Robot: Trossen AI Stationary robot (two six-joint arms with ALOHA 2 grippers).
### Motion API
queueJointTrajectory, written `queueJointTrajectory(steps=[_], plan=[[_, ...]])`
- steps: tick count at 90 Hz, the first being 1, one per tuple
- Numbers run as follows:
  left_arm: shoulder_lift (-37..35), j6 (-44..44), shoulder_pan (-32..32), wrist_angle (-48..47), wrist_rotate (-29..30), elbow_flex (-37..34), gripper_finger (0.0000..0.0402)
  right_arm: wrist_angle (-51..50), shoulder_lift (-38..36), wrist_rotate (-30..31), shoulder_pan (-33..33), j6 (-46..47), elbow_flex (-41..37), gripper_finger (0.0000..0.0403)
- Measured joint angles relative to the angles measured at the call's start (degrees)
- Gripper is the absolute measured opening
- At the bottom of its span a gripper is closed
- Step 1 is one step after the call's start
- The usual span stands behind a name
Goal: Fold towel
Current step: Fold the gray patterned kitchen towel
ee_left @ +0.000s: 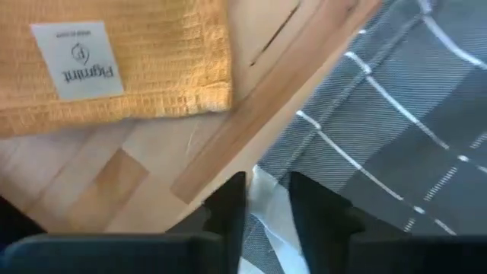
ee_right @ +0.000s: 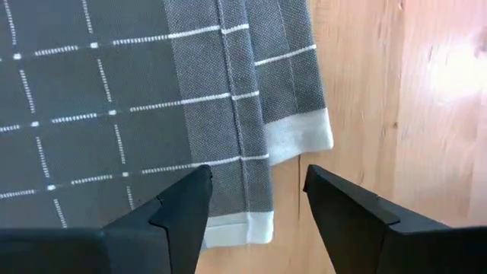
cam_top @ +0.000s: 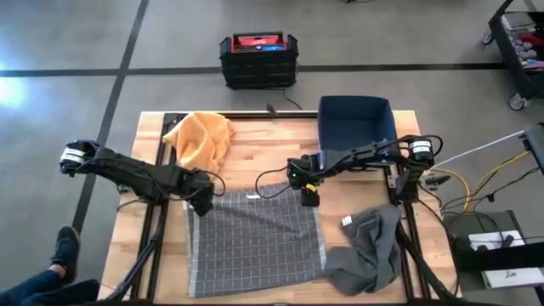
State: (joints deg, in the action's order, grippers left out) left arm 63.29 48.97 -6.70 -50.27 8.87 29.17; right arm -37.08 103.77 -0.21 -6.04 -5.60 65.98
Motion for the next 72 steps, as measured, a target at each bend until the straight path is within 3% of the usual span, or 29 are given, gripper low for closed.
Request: queueJointTrajectory(steps=[17,40,72], plan=[[0.02,-0.49,0.00,-0.18,0.06,-0.31,0.0007,-0.66,0.44,0.40,0.00,-0.30,-2.60,0.0185],[0.00,-0.55,0.00,-0.36,0.04,0.20,0.0002,0.07,0.28,1.42,0.00,-1.74,-4.27,0.0149],[-1.18,-0.52,-1.03,-5.90,0.02,4.66,0.0001,-0.57,0.39,1.71,-0.11,-3.44,-2.27,0.0023]])
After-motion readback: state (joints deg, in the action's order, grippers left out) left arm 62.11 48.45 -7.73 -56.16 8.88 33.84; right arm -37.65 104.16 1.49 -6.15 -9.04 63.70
